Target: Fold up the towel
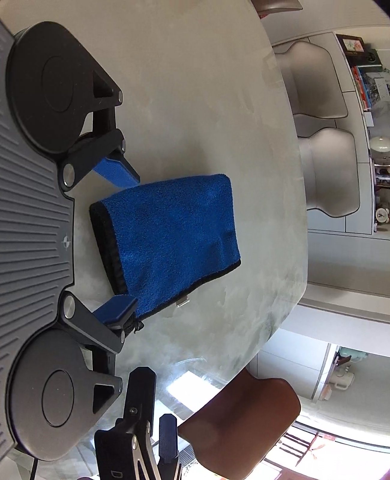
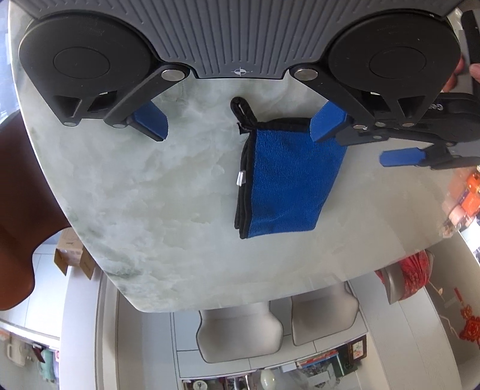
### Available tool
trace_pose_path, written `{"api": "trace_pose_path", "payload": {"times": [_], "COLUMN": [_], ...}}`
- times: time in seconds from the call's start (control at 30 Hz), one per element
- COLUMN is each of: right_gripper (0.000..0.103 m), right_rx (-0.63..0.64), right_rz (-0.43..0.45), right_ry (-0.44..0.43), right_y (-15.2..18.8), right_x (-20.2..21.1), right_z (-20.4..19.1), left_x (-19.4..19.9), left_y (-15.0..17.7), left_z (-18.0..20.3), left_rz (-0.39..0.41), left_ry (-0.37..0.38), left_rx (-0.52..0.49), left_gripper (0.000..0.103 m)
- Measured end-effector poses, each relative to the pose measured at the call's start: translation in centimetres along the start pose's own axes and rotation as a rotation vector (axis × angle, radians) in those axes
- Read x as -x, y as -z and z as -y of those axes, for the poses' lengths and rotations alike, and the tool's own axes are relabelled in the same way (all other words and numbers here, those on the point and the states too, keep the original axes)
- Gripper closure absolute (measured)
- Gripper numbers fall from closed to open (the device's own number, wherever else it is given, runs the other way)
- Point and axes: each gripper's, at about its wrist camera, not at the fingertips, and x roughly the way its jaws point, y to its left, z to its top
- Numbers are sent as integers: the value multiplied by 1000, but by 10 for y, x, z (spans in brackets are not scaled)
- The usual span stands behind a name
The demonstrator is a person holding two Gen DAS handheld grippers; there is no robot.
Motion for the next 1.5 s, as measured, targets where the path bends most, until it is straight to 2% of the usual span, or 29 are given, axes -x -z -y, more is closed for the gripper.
{"api": "trace_pose_path", "payload": {"times": [0.13,0.4,0.5,0.7,0.97,1.13,1.5], "right_gripper": [1,1,1,1,1,1,1], "right_rx": [8,108,116,131,128,124,123], "right_rz": [-34,41,53,78,93,92,76], "right_ry": [26,92,98,110,152,166,171], "right_y": [11,24,26,29,30,30,28], "right_x": [2,12,14,17,21,21,16], "right_z": [-5,-23,-25,-29,-33,-35,-42], "left_x": [14,38,40,46,50,51,53], "left_y": [5,14,17,21,24,31,42], "left_z": [-1,-3,-3,-1,-9,-16,-19], "left_rz": [2,34,38,53,56,48,19], "left_ry": [-15,-34,-52,-133,-169,-134,-128], "left_rx": [25,81,99,113,148,162,127], "left_gripper": [12,3,3,3,3,3,3]}}
